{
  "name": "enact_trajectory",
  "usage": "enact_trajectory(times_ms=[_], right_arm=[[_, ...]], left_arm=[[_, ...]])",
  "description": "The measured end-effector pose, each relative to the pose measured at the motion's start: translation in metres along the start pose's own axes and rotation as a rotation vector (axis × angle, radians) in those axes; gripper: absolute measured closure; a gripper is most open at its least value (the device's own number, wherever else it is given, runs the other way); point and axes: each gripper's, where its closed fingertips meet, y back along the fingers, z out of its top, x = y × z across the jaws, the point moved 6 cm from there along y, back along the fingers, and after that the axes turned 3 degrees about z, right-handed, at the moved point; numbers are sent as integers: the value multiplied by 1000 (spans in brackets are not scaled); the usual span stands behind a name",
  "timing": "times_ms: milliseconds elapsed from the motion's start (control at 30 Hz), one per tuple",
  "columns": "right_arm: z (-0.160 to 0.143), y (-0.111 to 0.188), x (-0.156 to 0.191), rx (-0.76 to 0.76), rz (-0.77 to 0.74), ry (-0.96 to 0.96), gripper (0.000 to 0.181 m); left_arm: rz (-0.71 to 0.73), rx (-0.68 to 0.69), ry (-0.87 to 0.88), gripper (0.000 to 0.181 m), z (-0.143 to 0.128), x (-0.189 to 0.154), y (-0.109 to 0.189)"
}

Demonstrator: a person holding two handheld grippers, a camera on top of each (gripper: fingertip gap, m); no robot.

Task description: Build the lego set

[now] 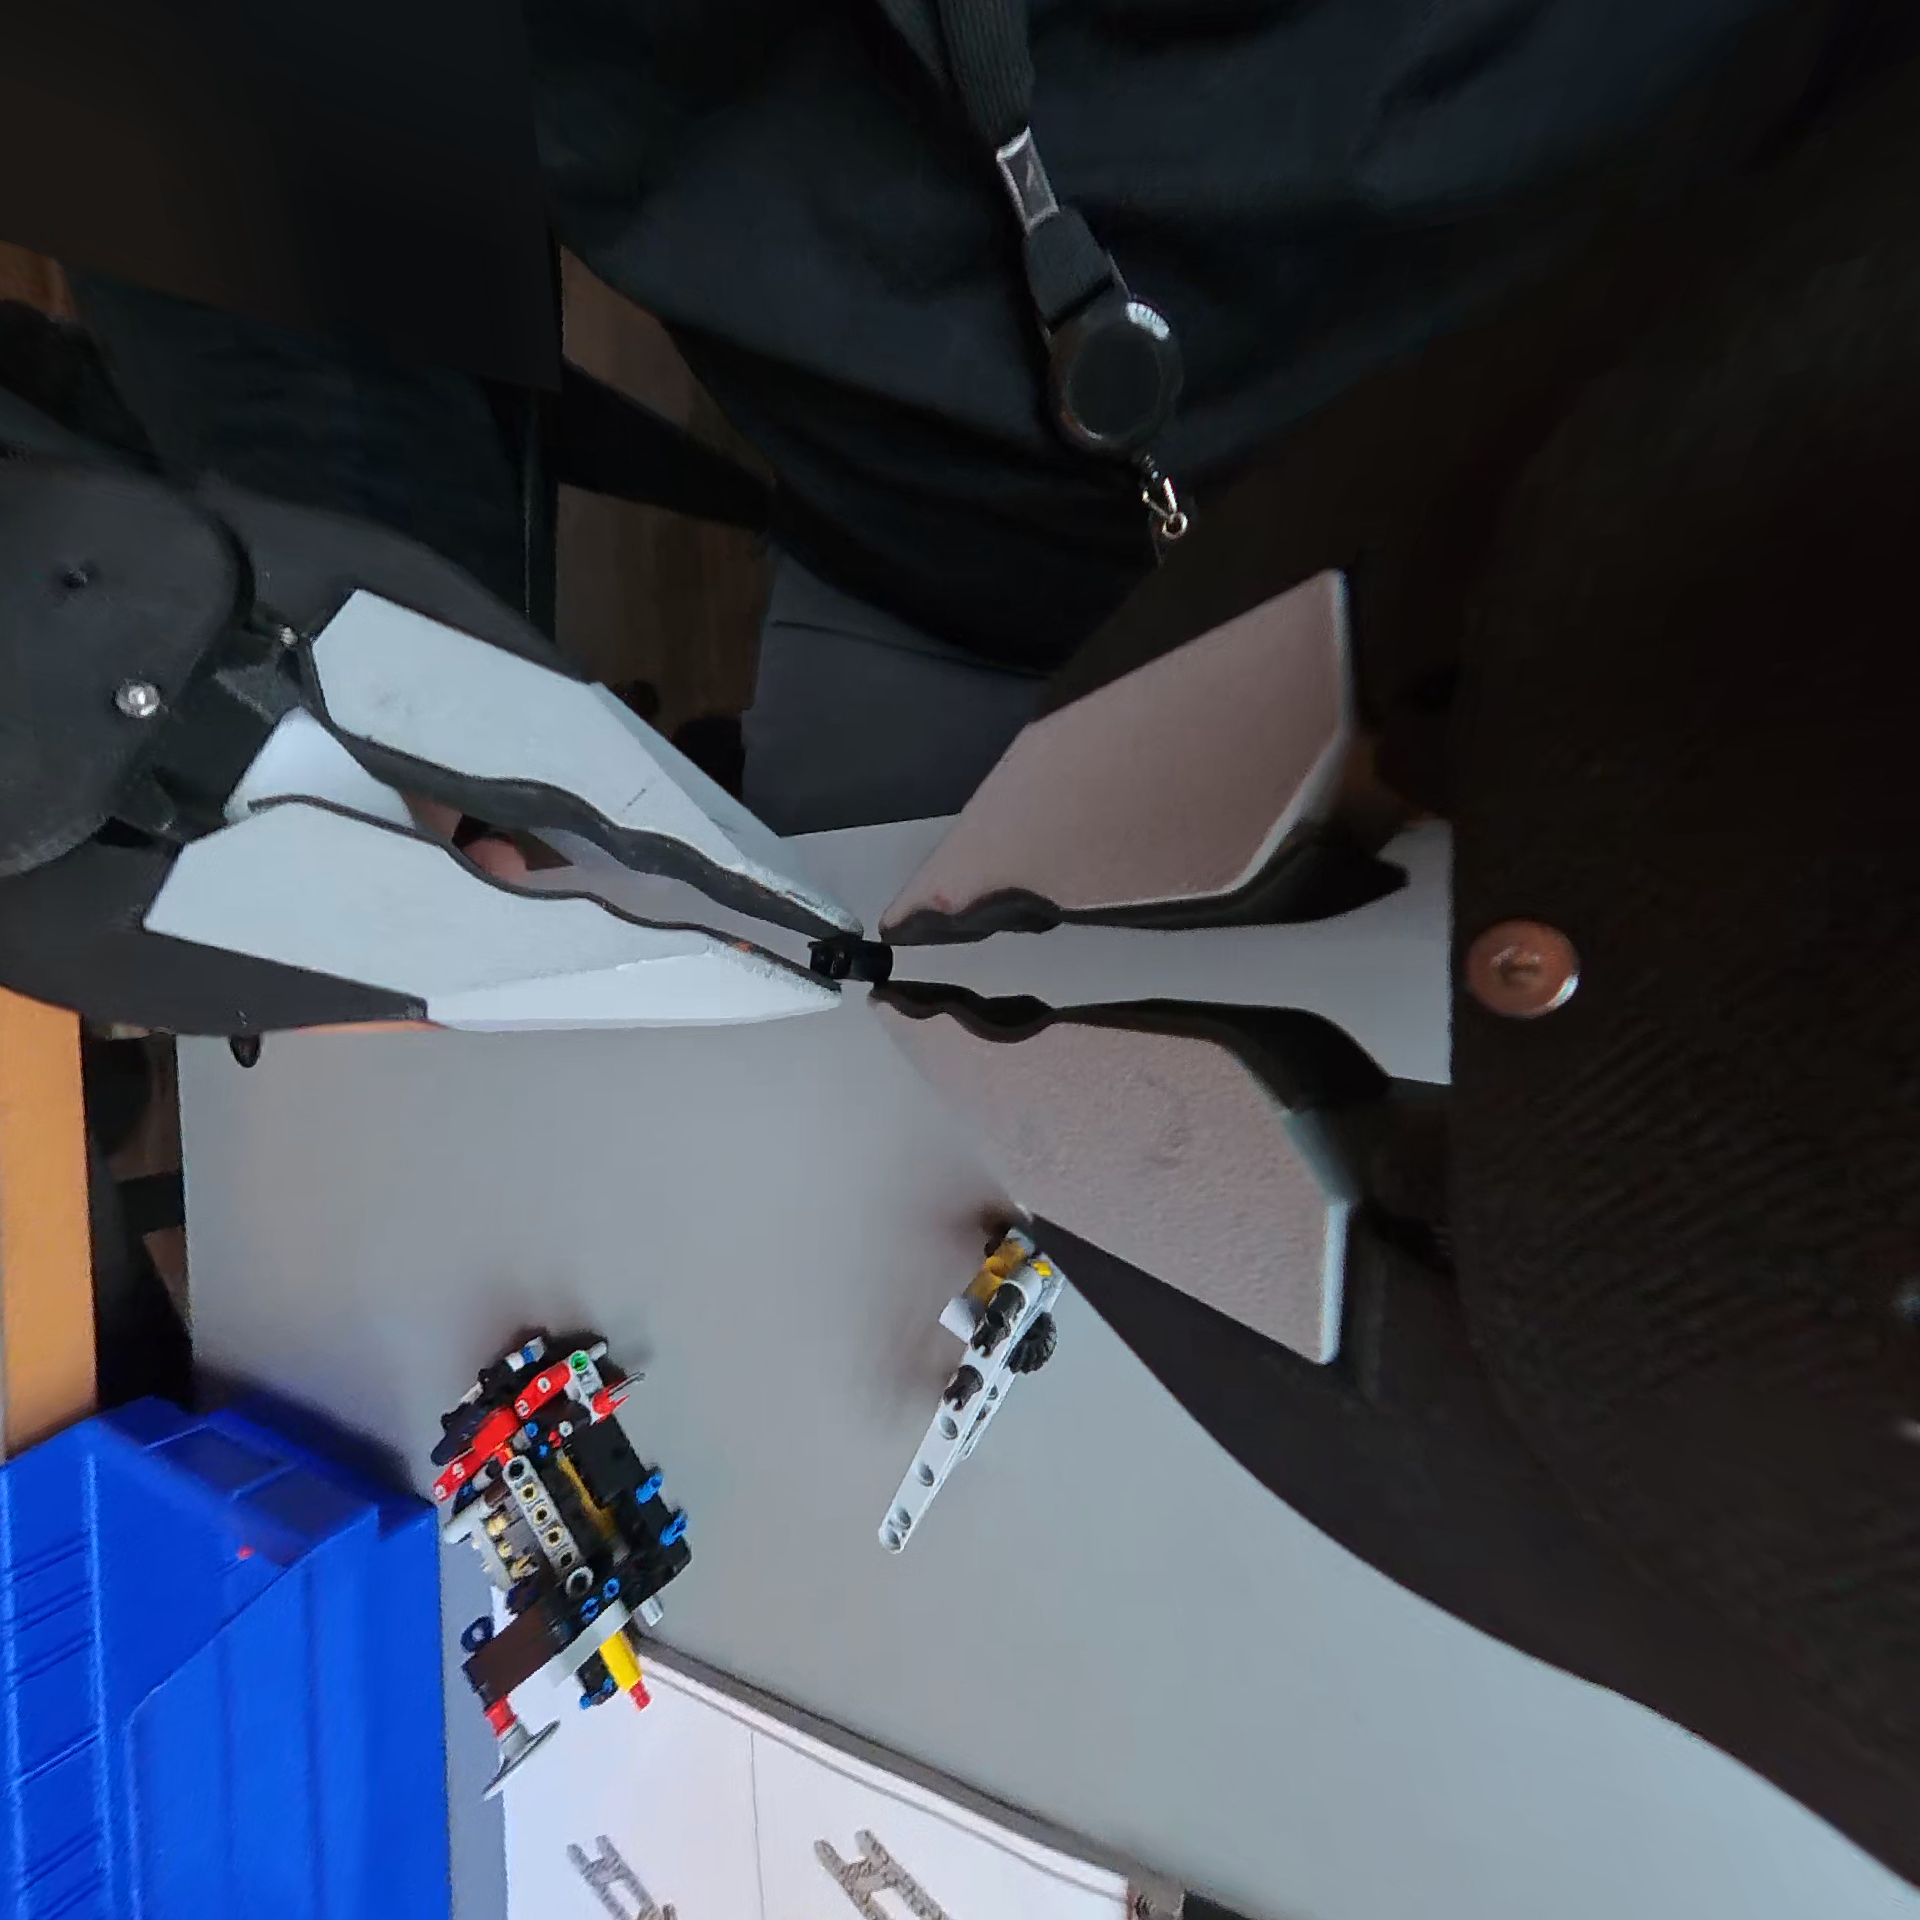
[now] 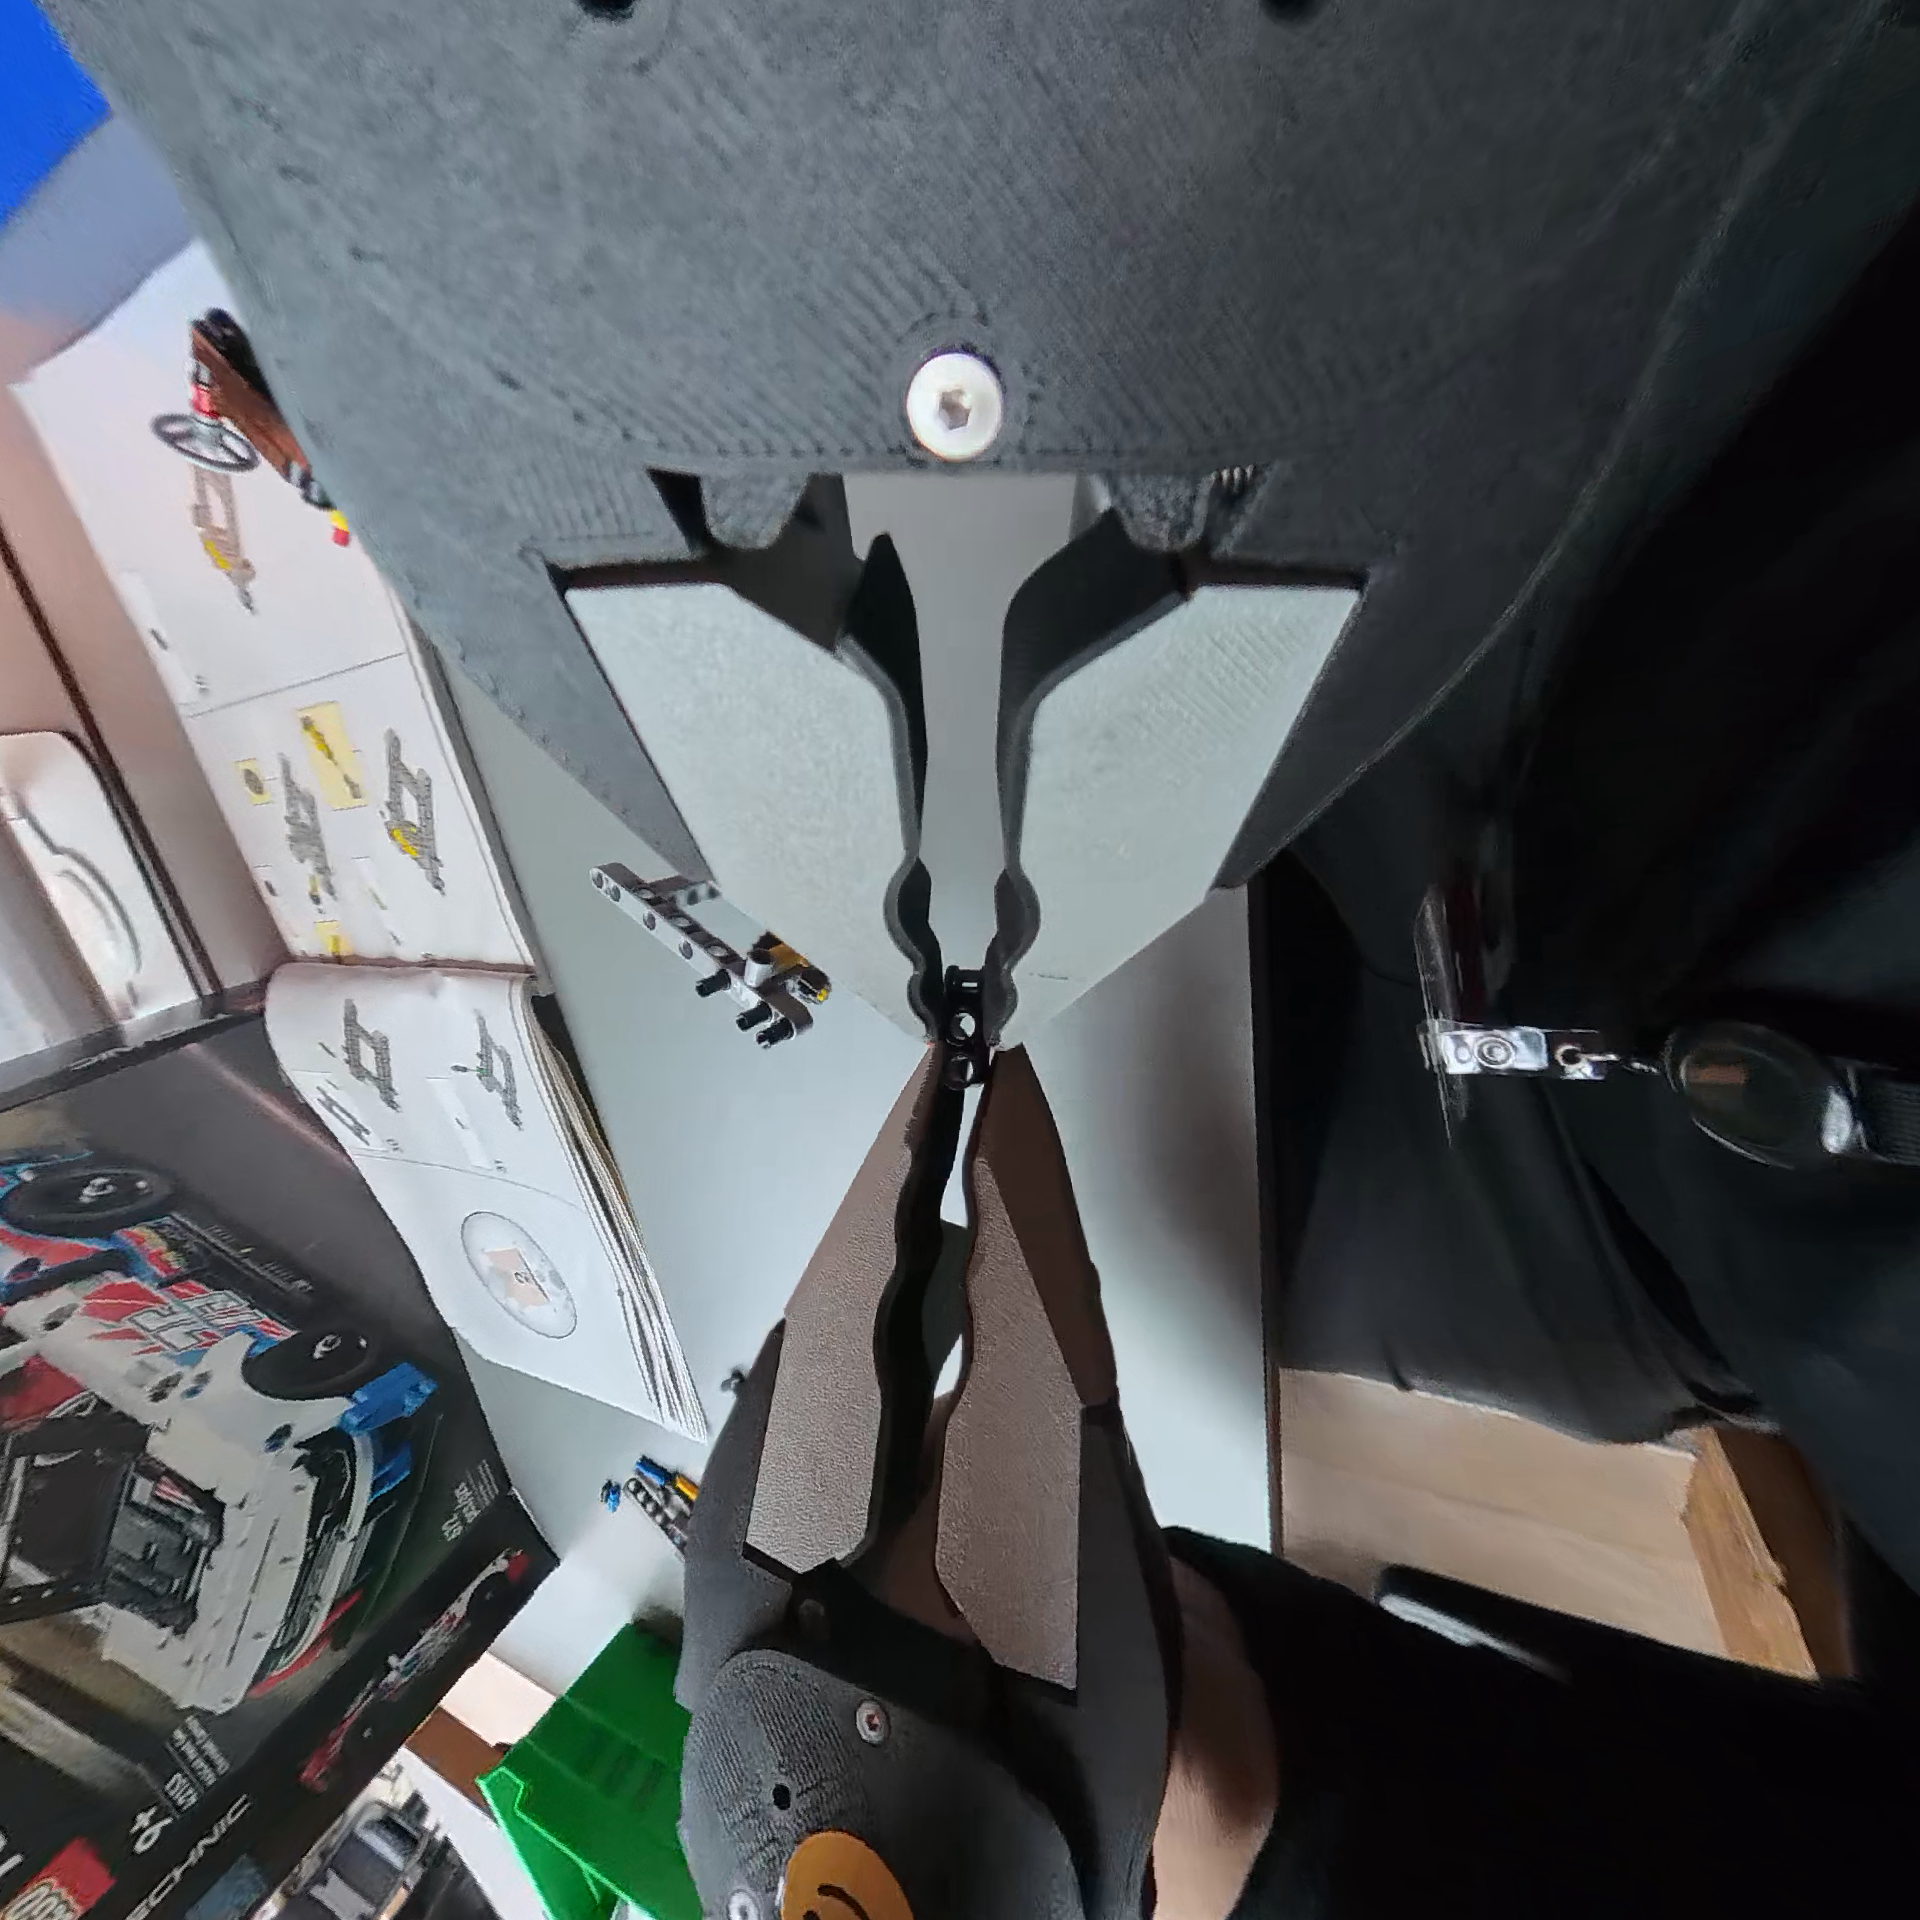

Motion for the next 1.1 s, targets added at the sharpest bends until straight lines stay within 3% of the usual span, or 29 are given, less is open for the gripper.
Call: enact_trajectory(times_ms=[133,367,667,933,1100], right_arm=[[1,-1,2,61,-33,72,178],[4,2,2,62,-19,71,177],[6,8,-5,-178,130,-167,178],[5,8,-9,-249,194,-263,177],[-1,5,-11,-187,197,-297,177]], left_arm=[[-15,-20,40,169,1,1,2],[10,-20,-18,176,4,-2,2],[-130,-168,87,176,4,0,9],[-172,-218,131,176,6,1,11],[-130,-165,148,176,2,5,8]])
